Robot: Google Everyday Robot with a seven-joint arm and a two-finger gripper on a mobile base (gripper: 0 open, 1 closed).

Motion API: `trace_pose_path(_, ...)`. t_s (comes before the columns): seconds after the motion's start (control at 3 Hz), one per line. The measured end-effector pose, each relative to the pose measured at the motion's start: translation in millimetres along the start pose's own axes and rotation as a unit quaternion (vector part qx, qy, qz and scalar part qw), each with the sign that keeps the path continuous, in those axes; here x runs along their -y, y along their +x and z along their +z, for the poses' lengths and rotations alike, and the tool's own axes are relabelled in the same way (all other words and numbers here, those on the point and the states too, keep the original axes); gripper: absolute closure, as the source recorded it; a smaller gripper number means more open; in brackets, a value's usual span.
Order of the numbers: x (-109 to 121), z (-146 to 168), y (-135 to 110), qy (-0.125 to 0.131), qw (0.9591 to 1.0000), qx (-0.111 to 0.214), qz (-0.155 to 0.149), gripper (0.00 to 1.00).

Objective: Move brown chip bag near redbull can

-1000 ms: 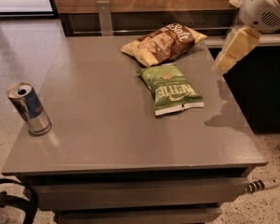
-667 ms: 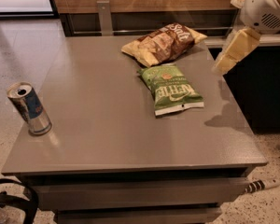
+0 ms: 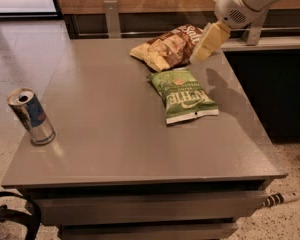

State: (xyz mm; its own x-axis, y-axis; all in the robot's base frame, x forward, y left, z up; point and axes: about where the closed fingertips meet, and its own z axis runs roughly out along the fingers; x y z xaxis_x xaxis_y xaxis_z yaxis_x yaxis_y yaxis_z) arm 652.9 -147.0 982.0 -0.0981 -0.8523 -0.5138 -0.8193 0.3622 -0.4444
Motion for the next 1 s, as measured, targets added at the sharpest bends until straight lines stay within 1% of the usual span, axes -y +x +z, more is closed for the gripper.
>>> trace_pose_path(0.67, 46, 85, -33, -0.008, 0.9993, 0.023, -0.027, 0.00)
trace_pose_path(1.0, 60, 125, -41, -0.014, 0.9990, 0.019, -0.038, 0.00)
